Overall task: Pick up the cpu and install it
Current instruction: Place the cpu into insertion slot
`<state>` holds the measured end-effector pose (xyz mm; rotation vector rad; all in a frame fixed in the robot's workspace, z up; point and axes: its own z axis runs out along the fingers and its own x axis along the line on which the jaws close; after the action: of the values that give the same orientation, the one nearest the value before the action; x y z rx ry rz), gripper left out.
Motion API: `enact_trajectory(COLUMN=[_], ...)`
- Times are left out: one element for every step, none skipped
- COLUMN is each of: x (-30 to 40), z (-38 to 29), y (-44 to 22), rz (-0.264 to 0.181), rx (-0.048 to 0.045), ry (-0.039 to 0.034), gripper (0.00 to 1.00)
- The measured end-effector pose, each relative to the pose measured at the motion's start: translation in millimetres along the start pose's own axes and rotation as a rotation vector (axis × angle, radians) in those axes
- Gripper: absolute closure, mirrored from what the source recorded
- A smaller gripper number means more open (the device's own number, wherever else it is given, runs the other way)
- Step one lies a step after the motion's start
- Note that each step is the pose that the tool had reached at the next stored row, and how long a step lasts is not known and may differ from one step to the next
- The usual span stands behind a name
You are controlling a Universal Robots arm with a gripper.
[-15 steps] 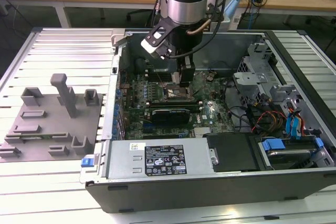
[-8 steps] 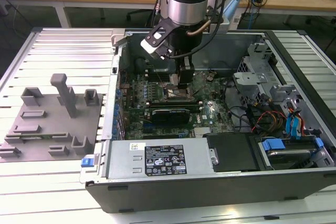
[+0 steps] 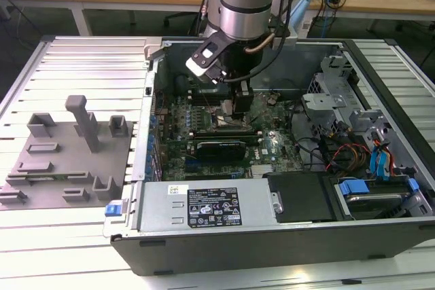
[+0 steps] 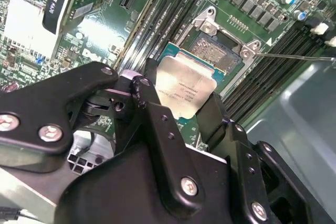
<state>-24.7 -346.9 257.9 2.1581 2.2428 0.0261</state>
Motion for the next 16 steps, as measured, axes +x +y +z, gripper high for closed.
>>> enact_trajectory(x=[0.0,0.0,0.1,0.3,0.8,9.8,21.5,23.6,24.4,24.9,25.9,26.1,26.3,26.3,26.4,26.4], z=[2.5,4.2,5.9,9.1,10.7,20.3,31.5,32.2,32.4,32.7,33.9,34.5,35.2,35.6,36.4,37.6], y=[0.6,1.0,1.3,1.8,2.1,2.7,2.8,2.9,2.9,2.9,2.3,1.9,1.5,1.3,1.2,1.2], rz=[0.002,0.003,0.004,0.008,0.01,0.059,0.06,0.054,0.052,0.05,0.046,0.045,0.045,0.045,0.045,0.045], rx=[0.0,0.0001,0.0001,0.0001,0.0002,0.0006,0.0006,0.0006,0.0006,0.0005,0.0005,0.0005,0.0005,0.0004,0.0005,0.0005], ry=[0.0001,0.0001,0.0,-0.0001,-0.0002,-0.0017,-0.0016,-0.0015,-0.0014,-0.0013,-0.0012,-0.0012,-0.0011,-0.0011,-0.0013,-0.0014], gripper=[0.45,0.45,0.45,0.45,0.45,0.45,0.45,0.45,0.45,0.45,0.45,0.45,0.45,0.45,0.45,0.45])
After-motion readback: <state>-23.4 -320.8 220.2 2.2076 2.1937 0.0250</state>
